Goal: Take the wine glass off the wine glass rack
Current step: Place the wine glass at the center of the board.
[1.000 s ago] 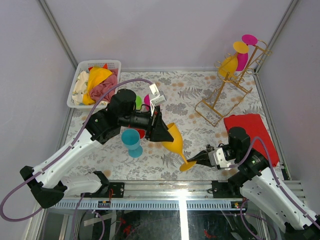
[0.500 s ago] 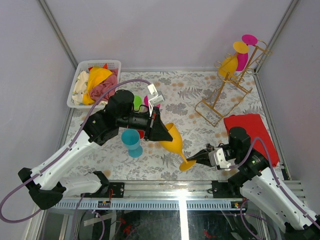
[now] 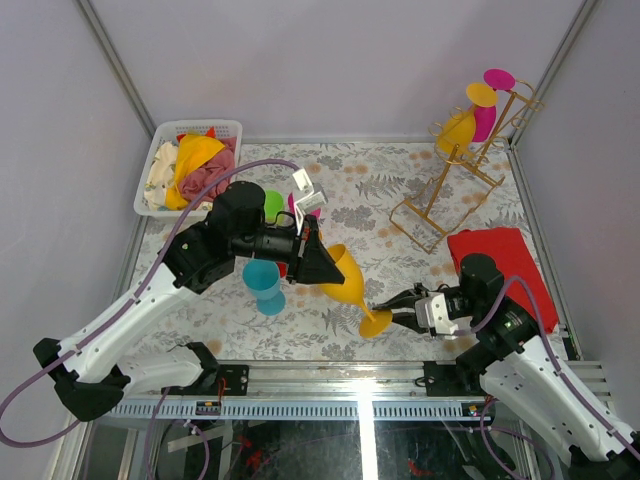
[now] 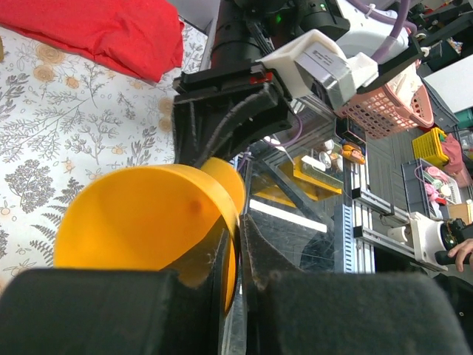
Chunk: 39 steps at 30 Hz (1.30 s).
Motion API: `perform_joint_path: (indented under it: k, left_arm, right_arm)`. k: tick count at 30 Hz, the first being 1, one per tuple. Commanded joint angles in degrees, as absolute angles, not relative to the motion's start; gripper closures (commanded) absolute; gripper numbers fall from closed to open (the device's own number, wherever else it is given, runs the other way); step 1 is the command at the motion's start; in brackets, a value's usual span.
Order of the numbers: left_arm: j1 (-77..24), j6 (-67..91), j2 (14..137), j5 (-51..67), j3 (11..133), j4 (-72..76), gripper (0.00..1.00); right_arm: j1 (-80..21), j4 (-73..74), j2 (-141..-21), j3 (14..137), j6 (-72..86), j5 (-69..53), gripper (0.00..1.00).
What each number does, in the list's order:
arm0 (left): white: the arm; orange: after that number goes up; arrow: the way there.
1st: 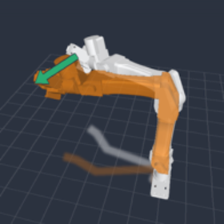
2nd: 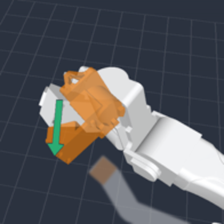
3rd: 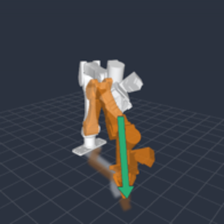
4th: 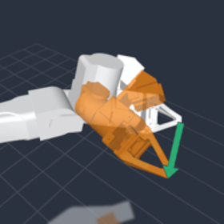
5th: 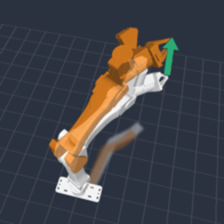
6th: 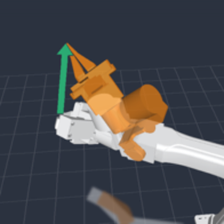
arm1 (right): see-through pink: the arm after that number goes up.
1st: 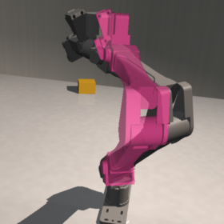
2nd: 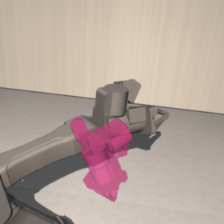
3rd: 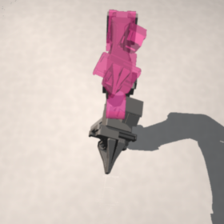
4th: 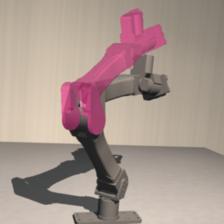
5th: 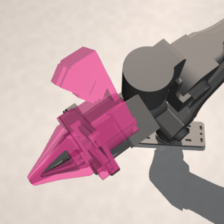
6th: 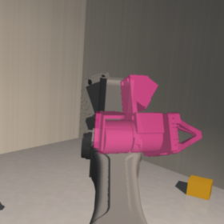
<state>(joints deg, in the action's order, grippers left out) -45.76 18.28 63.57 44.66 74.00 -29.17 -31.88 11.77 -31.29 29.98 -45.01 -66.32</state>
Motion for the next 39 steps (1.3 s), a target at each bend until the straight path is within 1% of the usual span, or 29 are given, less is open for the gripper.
perform_joint_path:
  k: [1, 4, 12, 20, 31, 35, 37, 39]
  left_arm:
    - [-45.9, 18.5, 62.6, 45.5, 73.9, -26.9, 1.00]
    - [-45.9, 18.5, 62.5, 45.5, 73.8, -26.9, 1.00]
    - [-45.9, 18.2, 62.7, 45.4, 74.0, -27.1, 1.00]
    - [-45.9, 17.1, 63.0, 43.7, 74.6, -29.1, 1.00]
    - [-46.3, 15.6, 66.7, 31.8, 79.2, -39.1, 1.00]
    - [-49.4, 15.3, 67.8, 25.1, 78.7, -40.1, 1.00]
    - [-52.6, 15.0, 69.0, 21.8, 78.7, -40.1, 1.00]
    - [-56.3, 13.7, 70.7, 16.3, 79.5, -41.0, 1.00]
  right_arm:
    - [-31.5, 13.2, -30.6, 29.9, -41.7, -60.6, 0.69]
    - [-31.5, 12.5, -30.4, 29.6, -41.2, -60.5, 0.64]
    - [-31.5, 12.0, -30.3, 29.7, -40.7, -59.9, 0.56]
    - [-31.5, 14.1, -27.3, 32.6, -38.6, -53.9, 0.47]
    - [-31.5, 11.0, -17.5, 33.8, -33.7, -42.6, 0.38]
    - [-31.5, 4.8, -13.1, 33.0, -29.7, -39.0, 0.36]
    - [-31.5, -2.4, -10.5, 31.0, -24.3, -37.1, 0.32]
    - [-31.5, -11.9, -8.1, 27.8, -17.0, -33.1, 0.29]
